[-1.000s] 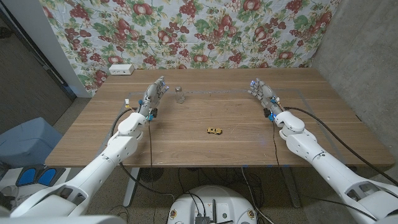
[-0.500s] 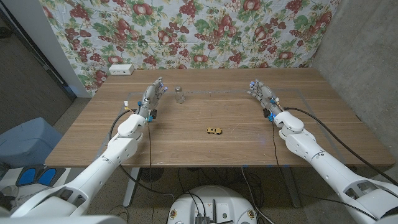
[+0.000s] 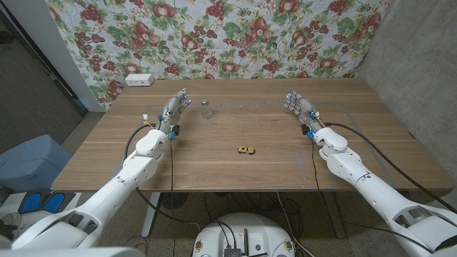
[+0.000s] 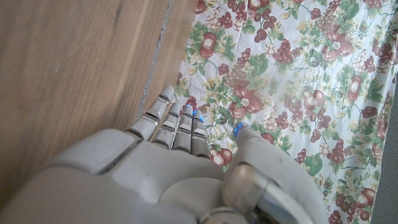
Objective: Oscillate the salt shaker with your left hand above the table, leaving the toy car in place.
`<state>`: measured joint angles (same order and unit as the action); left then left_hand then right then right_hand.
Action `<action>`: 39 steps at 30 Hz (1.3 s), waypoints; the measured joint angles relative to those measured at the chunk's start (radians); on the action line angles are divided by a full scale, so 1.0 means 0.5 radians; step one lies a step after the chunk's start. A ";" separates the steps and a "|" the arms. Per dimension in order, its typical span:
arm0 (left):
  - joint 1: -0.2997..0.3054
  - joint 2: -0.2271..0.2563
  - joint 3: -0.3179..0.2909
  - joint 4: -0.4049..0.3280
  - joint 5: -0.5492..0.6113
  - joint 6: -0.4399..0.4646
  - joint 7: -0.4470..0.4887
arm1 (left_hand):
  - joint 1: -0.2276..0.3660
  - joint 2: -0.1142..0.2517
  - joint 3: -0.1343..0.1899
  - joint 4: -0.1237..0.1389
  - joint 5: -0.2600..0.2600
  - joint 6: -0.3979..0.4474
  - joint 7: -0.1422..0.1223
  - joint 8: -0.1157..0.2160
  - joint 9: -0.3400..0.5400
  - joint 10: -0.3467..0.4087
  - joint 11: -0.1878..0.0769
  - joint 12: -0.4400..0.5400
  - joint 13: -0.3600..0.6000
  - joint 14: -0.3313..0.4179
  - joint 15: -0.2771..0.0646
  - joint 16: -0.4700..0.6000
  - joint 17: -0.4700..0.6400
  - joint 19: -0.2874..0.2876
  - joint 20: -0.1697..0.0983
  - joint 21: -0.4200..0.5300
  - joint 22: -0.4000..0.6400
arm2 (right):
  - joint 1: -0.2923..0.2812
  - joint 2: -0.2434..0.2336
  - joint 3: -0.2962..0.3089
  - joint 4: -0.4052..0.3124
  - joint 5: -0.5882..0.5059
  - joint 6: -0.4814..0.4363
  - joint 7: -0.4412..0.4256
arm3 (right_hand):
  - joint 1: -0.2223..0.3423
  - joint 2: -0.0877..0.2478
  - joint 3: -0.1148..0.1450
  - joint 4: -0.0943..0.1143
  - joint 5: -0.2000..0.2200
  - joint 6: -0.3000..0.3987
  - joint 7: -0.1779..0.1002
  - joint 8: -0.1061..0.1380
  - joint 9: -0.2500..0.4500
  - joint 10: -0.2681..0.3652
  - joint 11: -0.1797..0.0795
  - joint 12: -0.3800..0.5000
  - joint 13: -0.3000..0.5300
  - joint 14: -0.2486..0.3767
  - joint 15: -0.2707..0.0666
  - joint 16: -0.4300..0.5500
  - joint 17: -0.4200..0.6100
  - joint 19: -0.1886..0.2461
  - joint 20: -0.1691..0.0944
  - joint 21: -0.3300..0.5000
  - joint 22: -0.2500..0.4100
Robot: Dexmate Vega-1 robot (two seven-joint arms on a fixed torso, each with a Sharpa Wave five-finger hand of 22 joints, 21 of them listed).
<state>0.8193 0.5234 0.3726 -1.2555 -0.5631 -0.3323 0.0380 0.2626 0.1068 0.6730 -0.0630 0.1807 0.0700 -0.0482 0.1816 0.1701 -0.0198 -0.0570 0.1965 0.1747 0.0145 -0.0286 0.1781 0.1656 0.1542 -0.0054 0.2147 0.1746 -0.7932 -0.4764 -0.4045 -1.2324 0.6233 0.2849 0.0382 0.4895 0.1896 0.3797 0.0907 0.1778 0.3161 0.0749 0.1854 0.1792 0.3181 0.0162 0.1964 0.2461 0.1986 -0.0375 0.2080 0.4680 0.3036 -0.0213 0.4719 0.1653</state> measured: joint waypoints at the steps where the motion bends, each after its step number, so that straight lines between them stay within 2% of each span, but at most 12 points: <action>1: -0.005 0.010 0.006 -0.010 0.029 0.016 0.022 | 0.008 0.000 0.003 -0.021 0.000 0.000 0.000 0.000 0.000 0.000 0.000 0.000 0.000 0.000 0.000 0.000 0.000 0.000 0.000 0.000 0.000 | -0.001 0.001 -0.001 -0.005 -0.002 0.000 -0.005 | 0.000 0.000 0.000 0.000 0.000 0.000 0.000 0.002 0.000 0.000 0.000 0.000 -0.006 0.000 0.000 0.000 0.000 0.000 0.000 0.000 0.000; 7: -0.022 0.057 0.032 -0.046 0.125 0.075 0.085 | 0.076 -0.013 0.015 -0.125 0.000 -0.011 -0.011 0.007 0.008 0.000 0.000 0.000 0.000 0.000 0.000 0.000 0.000 0.000 0.000 -0.008 0.000 | -0.019 0.001 -0.001 -0.032 -0.014 0.002 -0.032 | -0.018 -0.019 0.000 -0.017 0.000 0.007 0.007 0.016 0.000 0.000 0.000 0.000 -0.009 0.000 0.000 0.000 -0.009 0.000 0.000 -0.015 0.000; 12: -0.038 0.091 0.055 -0.066 0.194 0.111 0.117 | 0.105 -0.021 0.020 -0.168 0.000 -0.037 -0.022 0.007 0.010 0.000 0.000 0.000 0.000 0.000 0.000 0.000 0.000 0.011 0.011 -0.008 0.000 | -0.033 0.000 -0.001 -0.051 -0.021 0.005 -0.050 | -0.018 -0.019 0.000 -0.016 0.000 0.011 0.011 0.016 0.000 0.000 0.000 0.008 -0.009 0.000 0.000 0.000 -0.009 0.014 0.014 -0.015 0.000; 31: -0.103 0.184 0.156 -0.130 0.475 0.257 0.239 | 0.155 -0.040 0.014 -0.223 -0.008 -0.048 -0.010 0.007 0.009 -0.011 -0.011 -0.009 0.000 0.007 -0.007 0.000 0.000 0.027 -0.005 -0.008 0.000 | -0.054 -0.015 -0.004 -0.093 -0.055 0.011 -0.091 | -0.018 -0.018 0.008 -0.041 0.000 0.011 0.011 0.016 0.010 0.000 0.000 0.008 -0.019 0.007 0.007 0.015 -0.019 0.014 0.014 -0.030 0.000; 35: -0.114 0.195 0.170 -0.136 0.502 0.276 0.237 | 0.198 -0.084 -0.011 -0.248 -0.011 -0.080 -0.026 0.006 0.009 -0.030 -0.015 -0.014 0.010 0.007 -0.007 0.000 0.000 0.032 -0.011 -0.008 0.000 | -0.055 -0.017 -0.005 -0.095 -0.058 0.011 -0.093 | -0.018 -0.018 0.014 -0.047 0.000 0.022 0.000 0.016 0.010 0.008 -0.009 0.008 -0.019 0.007 0.007 0.015 -0.019 0.014 0.014 -0.042 0.000; 39: -0.129 0.214 0.190 -0.152 0.541 0.305 0.223 | 0.197 -0.189 -0.063 -0.253 -0.022 -0.124 -0.034 0.006 0.009 -0.066 -0.022 -0.022 0.010 -0.009 -0.006 0.000 0.008 0.032 -0.011 -0.016 0.000 | -0.055 -0.019 -0.005 -0.095 -0.060 0.011 -0.093 | -0.018 -0.018 0.011 -0.060 0.000 0.022 0.000 0.016 0.010 0.025 -0.004 0.008 -0.028 0.007 0.007 0.015 -0.019 0.021 0.022 -0.041 0.000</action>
<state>0.7545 0.6302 0.4675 -1.3315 -0.2926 -0.1796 0.1495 0.3613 0.0125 0.6417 -0.1895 0.1699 0.0078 -0.0652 0.1849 0.1747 -0.0526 -0.0678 0.1853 0.1799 0.0101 -0.0318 0.1781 0.1694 0.1703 -0.0108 0.2067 0.1745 -0.8205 -0.4860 -0.4070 -1.2800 0.5931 0.2903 -0.0085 0.4804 0.1804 0.3850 0.0604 0.1778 0.3269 0.0747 0.1933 0.1842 0.3307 0.0143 0.2003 0.2321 0.2021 -0.0338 0.2155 0.4586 0.3143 -0.0106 0.4511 0.1651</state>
